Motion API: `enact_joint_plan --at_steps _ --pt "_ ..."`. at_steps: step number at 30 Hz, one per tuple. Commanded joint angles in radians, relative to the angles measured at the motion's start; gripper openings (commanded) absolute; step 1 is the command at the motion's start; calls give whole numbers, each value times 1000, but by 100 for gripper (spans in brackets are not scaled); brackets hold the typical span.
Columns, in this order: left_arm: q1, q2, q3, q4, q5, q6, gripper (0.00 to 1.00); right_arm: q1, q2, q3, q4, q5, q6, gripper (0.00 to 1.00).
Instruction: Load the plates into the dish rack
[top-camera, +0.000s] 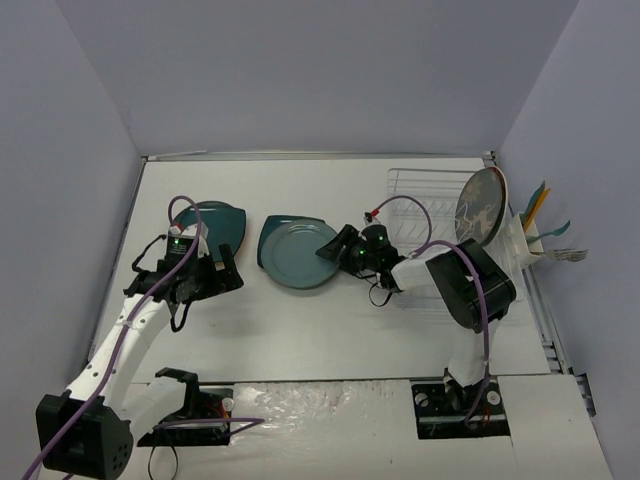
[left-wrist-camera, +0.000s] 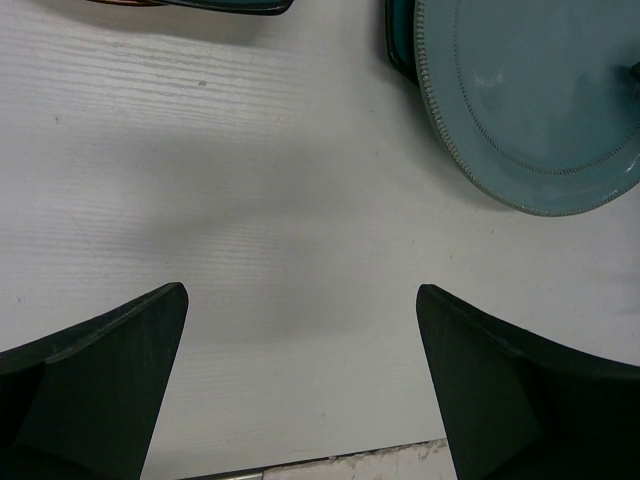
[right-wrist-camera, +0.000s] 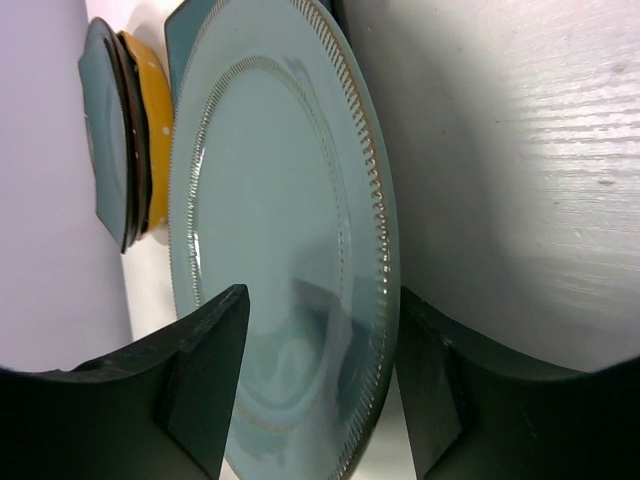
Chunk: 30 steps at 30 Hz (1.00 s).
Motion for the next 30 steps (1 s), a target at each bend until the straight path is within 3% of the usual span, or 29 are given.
enact_joint_plan --at_steps 1,8,15,23,30 --pt "8 -24 56 0 -20 21 97 -18 9 25 117 -35 28 44" --pt "7 -20 48 1 -17 21 97 -33 -44 8 105 -36 31 13" --pt "8 -25 51 4 -18 22 97 -47 -143 16 36 -37 10 0" --pt "10 -19 74 -3 -11 30 97 -50 -216 95 -86 -57 -56 0" --pt "10 -40 138 -44 -37 64 97 -52 -316 363 -382 -85 -274 0"
